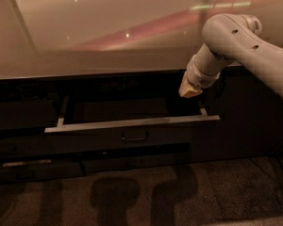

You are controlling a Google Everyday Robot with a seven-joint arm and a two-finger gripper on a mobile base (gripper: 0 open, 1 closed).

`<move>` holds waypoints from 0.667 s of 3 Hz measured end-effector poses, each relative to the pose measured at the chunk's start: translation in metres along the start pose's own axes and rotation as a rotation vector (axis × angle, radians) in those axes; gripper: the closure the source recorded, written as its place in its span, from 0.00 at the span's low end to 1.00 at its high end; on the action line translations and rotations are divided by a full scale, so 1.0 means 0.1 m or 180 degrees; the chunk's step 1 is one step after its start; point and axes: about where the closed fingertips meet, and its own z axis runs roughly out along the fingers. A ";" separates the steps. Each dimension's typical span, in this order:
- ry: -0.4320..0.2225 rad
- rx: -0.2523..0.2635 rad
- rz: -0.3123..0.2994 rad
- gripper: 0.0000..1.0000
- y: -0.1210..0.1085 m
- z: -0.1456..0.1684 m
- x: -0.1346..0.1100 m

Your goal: Open top drawer

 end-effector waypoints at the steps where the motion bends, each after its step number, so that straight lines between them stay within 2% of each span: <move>1: 0.0096 -0.0181 0.0245 1.00 0.01 0.36 0.48; 2: 0.0097 -0.0181 0.0245 1.00 0.01 0.36 0.48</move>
Offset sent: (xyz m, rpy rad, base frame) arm 0.0133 -0.0586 -0.0608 -0.0020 0.1024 -0.0955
